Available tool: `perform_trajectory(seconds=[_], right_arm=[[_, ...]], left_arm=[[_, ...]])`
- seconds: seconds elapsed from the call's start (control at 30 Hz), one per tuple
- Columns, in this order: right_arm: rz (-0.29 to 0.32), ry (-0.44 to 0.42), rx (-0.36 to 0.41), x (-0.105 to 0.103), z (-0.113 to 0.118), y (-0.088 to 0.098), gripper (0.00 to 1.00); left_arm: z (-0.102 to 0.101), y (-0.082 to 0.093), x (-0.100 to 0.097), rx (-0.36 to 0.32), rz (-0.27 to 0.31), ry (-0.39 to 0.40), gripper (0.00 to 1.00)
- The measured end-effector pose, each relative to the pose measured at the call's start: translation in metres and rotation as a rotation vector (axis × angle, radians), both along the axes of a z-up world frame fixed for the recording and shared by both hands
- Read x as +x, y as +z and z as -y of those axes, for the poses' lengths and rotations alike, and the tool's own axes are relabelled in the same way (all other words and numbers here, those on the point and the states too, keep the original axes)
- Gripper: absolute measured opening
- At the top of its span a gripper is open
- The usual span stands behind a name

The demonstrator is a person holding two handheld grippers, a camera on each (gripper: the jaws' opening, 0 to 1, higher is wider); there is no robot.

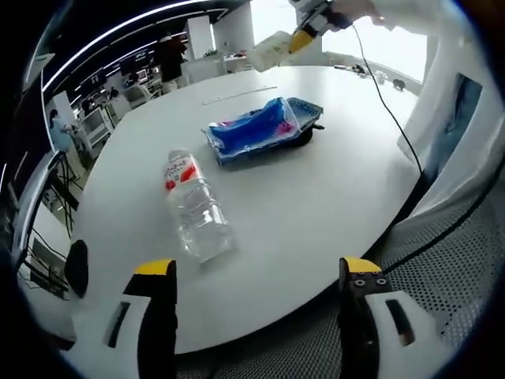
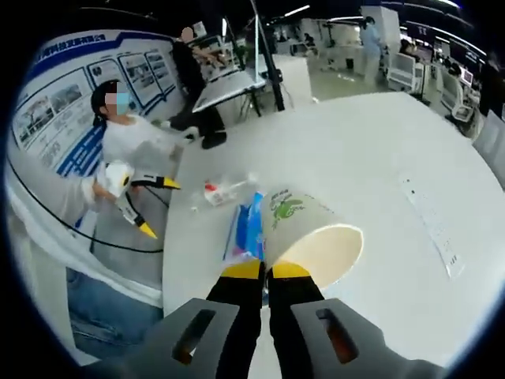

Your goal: Arrange the tabletop items into an orderly group along one side of the table until the central work area is clear of visible clutter.

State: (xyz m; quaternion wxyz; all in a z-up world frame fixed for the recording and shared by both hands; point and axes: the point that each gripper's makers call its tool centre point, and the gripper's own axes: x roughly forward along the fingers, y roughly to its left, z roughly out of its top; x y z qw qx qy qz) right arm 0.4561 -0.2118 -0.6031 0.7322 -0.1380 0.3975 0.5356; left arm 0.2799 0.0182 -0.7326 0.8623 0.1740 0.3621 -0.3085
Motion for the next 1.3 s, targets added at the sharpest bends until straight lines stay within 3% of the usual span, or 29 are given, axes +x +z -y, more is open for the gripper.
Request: perform_trajectory(seconds=[0.1, 0.33, 0.9, 1.17, 1.3], right_arm=[[0.052, 0.036, -0.023, 0.014, 0.003, 0.011, 0.0], [0.094, 0.059, -0.047, 0.042, 0.007, 0.03, 0.0], [0.145, 0.194, -0.272, 0.08, 0.02, 0.006, 0.0], [0.156, 0.254, -0.327, 0.095, 0.013, -0.005, 0.0], [0.18, 0.328, -0.408, 0.104, 0.012, -0.018, 0.0]], left_arm=[[0.0, -0.001, 0.0, -0.001, -0.005, 0.0, 0.86], [0.001, 0.003, 0.002, -0.036, -0.005, 0.027, 0.85], [0.001, -0.005, -0.002, -0.005, -0.025, 0.006, 0.82], [-0.001, -0.008, -0.003, 0.011, -0.038, 0.01, 0.81], [-0.002, -0.006, -0.001, 0.01, -0.031, 0.024, 0.81]])
